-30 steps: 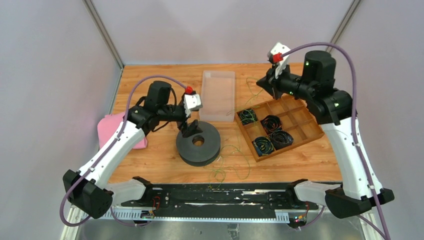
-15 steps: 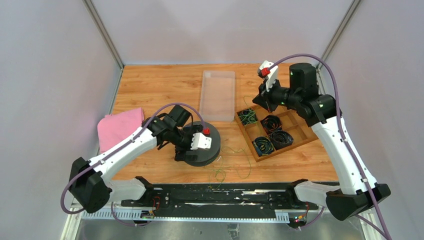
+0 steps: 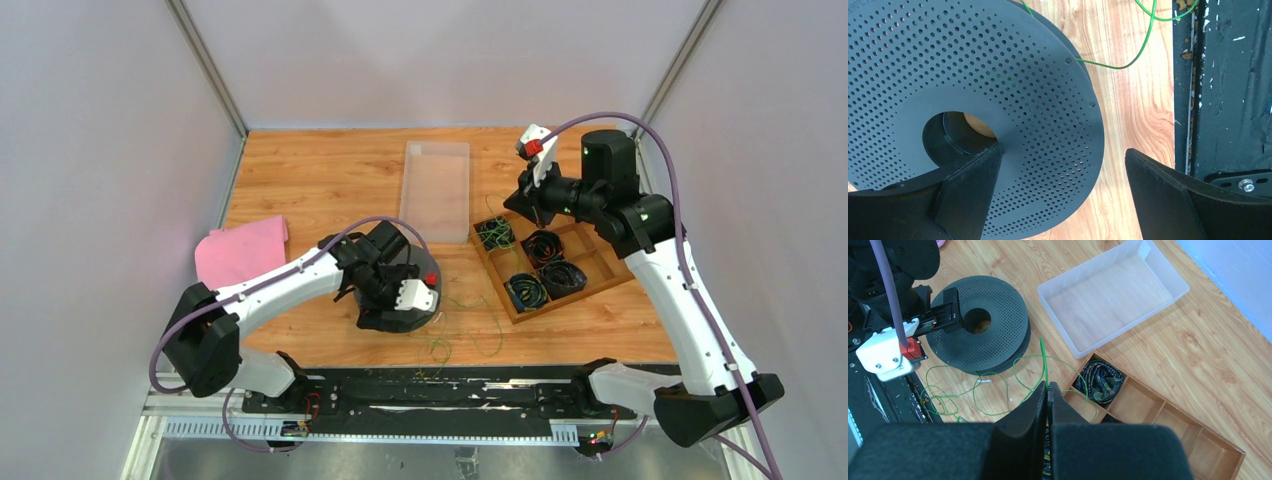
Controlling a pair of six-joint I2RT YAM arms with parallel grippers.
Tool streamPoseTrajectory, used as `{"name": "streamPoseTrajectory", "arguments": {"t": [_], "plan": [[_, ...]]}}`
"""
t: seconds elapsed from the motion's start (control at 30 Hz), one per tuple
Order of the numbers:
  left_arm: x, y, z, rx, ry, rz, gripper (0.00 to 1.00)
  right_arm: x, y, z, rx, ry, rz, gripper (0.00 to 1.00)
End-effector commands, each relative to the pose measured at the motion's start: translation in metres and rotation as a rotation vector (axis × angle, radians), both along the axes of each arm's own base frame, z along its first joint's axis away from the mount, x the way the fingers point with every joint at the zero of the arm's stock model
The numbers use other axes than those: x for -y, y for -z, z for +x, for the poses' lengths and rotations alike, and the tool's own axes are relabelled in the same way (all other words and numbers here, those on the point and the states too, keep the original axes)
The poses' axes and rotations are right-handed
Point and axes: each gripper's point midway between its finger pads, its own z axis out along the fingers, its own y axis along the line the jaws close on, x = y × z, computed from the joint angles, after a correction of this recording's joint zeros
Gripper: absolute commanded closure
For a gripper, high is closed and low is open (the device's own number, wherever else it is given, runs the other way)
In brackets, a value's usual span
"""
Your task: Wrap the cables
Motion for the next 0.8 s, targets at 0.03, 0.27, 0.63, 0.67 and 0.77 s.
{"name": "streamPoseTrajectory", "arguments": {"t": [0.03, 0.27, 0.63, 0.67, 0.77], "plan": [[0.009, 0.004, 0.004, 0.024, 0.003, 0.017, 0.02, 0.001, -0.004, -0.005, 0.013, -0.005, 0.024, 0.99], [0.019, 0.008, 0.025, 0.114, -0.057, 0.008, 0.02, 0.0, -0.004, -0.006, 0.009, -0.009, 0.03, 0.99], [0.02, 0.012, 0.021, 0.099, -0.052, -0.005, 0.02, 0.0, -0.001, -0.005, 0.002, -0.007, 0.029, 0.99], [0.018, 0.016, 0.02, 0.093, -0.052, 0.006, 0.02, 0.0, -0.001, -0.005, -0.001, -0.007, 0.029, 0.99], [0.015, 0.023, 0.019, 0.083, -0.053, 0.031, 0.02, 0.0, 0.0, -0.003, 0.0, -0.007, 0.029, 0.99]]}}
